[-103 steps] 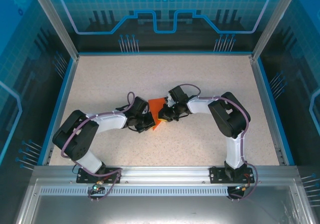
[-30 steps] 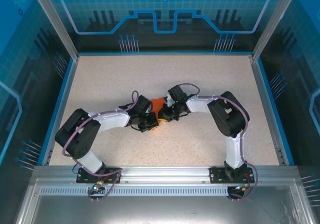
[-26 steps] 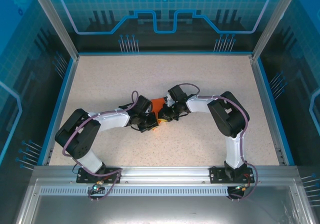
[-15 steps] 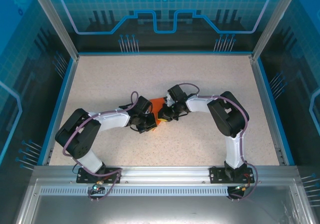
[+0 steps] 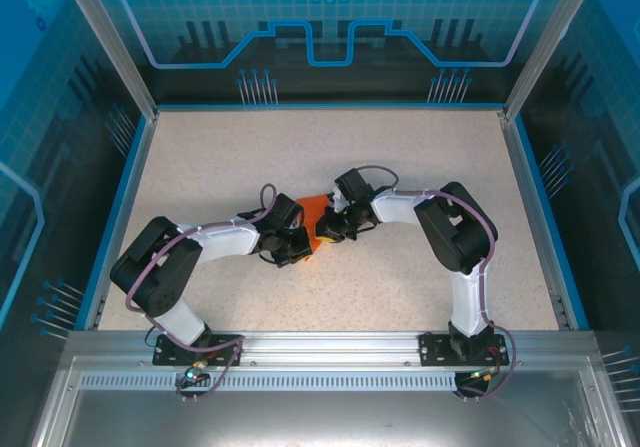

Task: Fold a paper plane with a square sheet of paper (pick it up from the middle)
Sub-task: Third fold the triangle at the center of the table.

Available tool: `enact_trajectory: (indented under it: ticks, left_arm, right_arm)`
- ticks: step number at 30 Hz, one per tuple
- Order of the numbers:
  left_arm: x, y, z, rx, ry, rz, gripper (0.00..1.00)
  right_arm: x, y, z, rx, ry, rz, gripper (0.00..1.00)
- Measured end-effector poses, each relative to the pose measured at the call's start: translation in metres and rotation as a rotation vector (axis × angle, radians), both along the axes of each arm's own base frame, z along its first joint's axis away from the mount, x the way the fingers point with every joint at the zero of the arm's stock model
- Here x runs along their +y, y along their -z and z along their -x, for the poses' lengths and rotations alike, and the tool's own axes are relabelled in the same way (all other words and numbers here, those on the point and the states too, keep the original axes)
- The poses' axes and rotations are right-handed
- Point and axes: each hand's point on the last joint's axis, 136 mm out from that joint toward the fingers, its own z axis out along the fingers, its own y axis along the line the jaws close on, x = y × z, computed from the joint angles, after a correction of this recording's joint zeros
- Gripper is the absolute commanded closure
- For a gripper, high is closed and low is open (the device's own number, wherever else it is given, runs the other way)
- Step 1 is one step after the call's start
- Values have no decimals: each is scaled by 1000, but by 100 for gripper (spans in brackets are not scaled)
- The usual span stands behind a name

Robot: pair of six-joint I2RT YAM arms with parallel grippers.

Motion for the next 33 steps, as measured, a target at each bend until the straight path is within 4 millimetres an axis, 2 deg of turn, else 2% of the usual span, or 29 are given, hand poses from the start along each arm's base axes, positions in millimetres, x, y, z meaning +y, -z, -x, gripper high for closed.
enact_trajectory:
  ticks: [11, 17, 25, 33]
  left_arm:
    - [-4, -21, -6, -45, 6, 26, 100]
    - [-8, -24, -12, -69, -1, 45, 100]
    - [-11, -18, -19, -71, -27, 54, 100]
    - [-6, -8, -22, -58, -62, 24, 100]
  right_arm:
    - [0, 0, 0, 1, -7, 3, 88]
    - [0, 0, 1, 0, -9, 3, 88]
    - [1, 0, 0, -3, -16, 0, 88]
    - [1, -1, 1, -2, -18, -3, 88]
